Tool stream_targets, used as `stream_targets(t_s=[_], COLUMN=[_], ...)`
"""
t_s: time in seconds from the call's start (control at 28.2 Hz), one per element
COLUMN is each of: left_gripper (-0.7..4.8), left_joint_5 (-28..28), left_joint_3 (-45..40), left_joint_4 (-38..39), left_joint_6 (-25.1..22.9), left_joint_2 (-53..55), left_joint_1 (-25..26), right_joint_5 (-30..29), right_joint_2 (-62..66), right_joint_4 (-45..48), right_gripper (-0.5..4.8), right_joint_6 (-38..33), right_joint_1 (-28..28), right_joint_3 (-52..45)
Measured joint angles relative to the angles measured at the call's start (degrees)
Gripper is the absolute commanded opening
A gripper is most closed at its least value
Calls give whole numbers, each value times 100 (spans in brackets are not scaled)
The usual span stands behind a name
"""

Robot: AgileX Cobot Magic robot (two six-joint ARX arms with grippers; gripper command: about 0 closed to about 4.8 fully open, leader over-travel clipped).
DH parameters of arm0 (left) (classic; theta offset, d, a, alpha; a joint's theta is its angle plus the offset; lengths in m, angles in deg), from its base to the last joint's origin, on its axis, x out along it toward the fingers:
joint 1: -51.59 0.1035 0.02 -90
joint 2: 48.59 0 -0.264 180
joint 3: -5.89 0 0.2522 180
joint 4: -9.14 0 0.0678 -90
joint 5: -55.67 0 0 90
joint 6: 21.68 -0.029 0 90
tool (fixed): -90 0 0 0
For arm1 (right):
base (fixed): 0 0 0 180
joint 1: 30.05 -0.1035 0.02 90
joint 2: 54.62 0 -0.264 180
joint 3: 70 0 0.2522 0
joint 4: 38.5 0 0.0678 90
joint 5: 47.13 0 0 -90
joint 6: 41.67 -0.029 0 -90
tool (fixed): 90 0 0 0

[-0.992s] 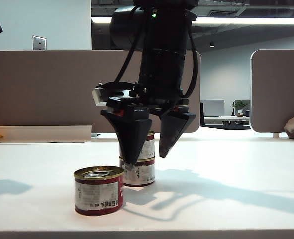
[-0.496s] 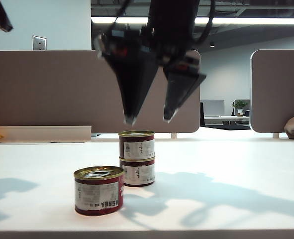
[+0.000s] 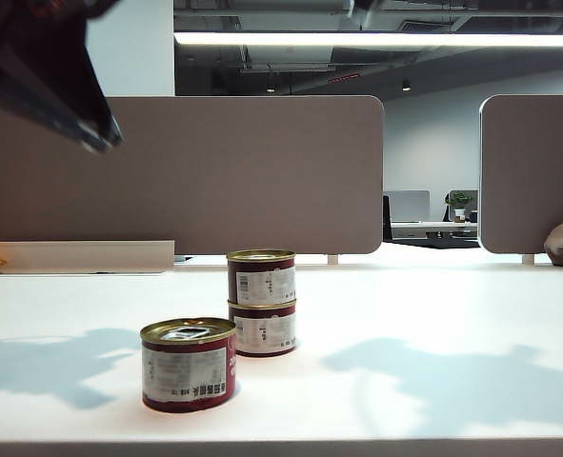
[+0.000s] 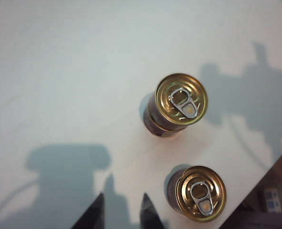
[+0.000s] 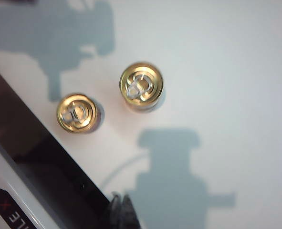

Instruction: Pick up the cans one by one and stack them together.

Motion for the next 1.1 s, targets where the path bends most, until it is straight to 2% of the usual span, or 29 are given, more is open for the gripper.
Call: stream_targets(t_s=[0.14,0.28,0.39,0.5,0.6,0.78,0.89,0.99,1.1], left_gripper=[236,257,348,350,350,350,351,414,415], left_joint_5=[247,619,645,647,597,-20,-201,-334,-391], left_joint_3=[0,0,0,0,2,2,2,2,2], left_joint_4=[-39,-44,-42,-48,-122,-133,-153,-149,-254], left_joint_6=[4,17,105,127,151,149,151,179,260], left_joint_2=[424,914,1104,1224,1399,1722,1974,2221,2317], left_joint_1=[0,-4,-92,-293,-713,-1397,-1554,-1652,-1646], right_joint_5=[407,503,713,752,765,861,861,863,866], right_joint_2=[-603,-1191,-1342,-1423,-1427,-1434,-1451,-1537,-1591], right_joint_4=[13,7,-55,-146,-216,-238,-271,-297,-400], right_gripper=[-5,-5,-5,-5,-5,-5,-5,-5,-5], right_joint_6=[-170,-374,-413,-444,-466,-487,-494,-520,-531], right_joint_1=[0,0,0,0,0,0,0,0,0], right_joint_3=[-2,0,-2,-2,-2,-4,-7,-4,-4])
